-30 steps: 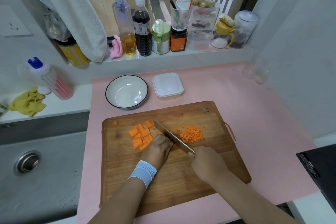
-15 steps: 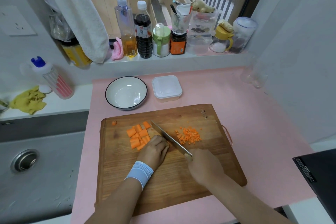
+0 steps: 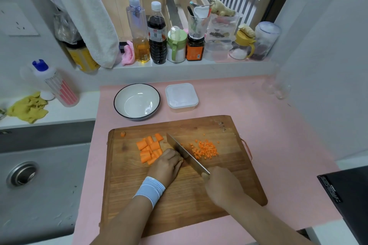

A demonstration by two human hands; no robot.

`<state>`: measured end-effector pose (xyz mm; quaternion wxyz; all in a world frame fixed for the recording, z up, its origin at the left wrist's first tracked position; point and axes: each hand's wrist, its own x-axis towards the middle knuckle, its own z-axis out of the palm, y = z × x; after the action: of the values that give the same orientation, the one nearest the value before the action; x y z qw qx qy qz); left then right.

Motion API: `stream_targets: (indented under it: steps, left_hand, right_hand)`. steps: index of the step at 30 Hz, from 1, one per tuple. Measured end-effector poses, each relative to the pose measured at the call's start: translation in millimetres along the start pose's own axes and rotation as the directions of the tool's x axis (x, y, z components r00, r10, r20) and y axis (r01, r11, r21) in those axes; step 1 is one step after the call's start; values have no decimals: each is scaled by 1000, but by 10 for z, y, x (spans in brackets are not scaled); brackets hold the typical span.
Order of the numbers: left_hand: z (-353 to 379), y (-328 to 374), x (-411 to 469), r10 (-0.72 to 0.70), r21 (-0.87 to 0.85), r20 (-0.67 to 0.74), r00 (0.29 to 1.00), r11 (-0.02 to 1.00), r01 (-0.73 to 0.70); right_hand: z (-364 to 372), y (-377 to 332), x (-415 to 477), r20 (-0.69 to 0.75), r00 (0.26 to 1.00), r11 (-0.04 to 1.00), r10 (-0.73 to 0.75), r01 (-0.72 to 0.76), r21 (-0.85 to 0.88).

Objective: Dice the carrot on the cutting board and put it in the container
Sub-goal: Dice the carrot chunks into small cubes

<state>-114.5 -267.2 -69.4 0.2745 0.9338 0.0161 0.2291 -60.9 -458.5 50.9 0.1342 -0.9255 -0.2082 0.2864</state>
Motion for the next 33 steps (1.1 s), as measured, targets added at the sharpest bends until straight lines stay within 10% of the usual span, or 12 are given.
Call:
stream_targets:
  steps: [15,22,27,33]
  left_hand:
    - [-11,4,-12,-6,31,19,1000,999,6]
    - [-252,36,156,-306,-88,118,945,944,317]
    - [-663,-161,321,-712,-310,-38,701,675,669]
    - [-913,-196,604,-610,-298,314,727,664,686]
  right_hand:
    - [61,6,161,25,1000,999,-12,11,48]
    - [-54,209,81,-66,996,998,-57,57,10]
    - [-169,280,71,-193,959,972,-210,184,-144]
    - [-200,391,101,-259,842,855,-473,369,-364]
